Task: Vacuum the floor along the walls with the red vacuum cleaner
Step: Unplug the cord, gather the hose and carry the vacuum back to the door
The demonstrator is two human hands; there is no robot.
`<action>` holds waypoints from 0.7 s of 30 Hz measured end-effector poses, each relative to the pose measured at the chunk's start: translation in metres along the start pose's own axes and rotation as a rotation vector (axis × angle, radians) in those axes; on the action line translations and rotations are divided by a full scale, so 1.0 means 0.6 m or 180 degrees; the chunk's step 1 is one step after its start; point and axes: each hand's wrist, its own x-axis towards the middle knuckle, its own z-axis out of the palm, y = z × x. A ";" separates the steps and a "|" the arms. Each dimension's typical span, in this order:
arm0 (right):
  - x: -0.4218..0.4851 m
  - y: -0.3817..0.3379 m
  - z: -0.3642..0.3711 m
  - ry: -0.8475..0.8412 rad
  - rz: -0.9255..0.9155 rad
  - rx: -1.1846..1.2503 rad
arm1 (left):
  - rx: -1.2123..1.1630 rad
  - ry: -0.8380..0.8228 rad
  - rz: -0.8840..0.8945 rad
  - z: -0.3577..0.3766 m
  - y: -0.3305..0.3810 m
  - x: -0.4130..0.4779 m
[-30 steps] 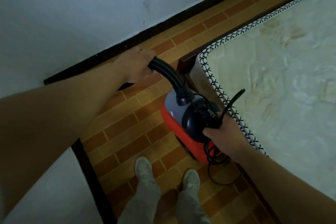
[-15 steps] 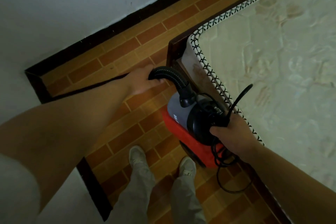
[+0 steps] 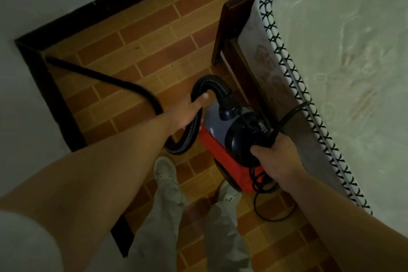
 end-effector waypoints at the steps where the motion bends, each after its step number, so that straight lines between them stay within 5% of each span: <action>1: 0.007 0.001 0.008 0.0007 0.0046 0.0020 | -0.0224 0.0018 -0.0189 0.008 -0.005 -0.001; 9: 0.032 -0.002 0.060 0.0043 0.0188 0.0240 | -0.1697 -0.0092 -0.1097 0.047 -0.057 -0.023; 21: 0.048 0.004 0.110 0.0017 0.0501 0.0635 | -0.1885 -0.0430 -0.1164 0.053 -0.106 -0.048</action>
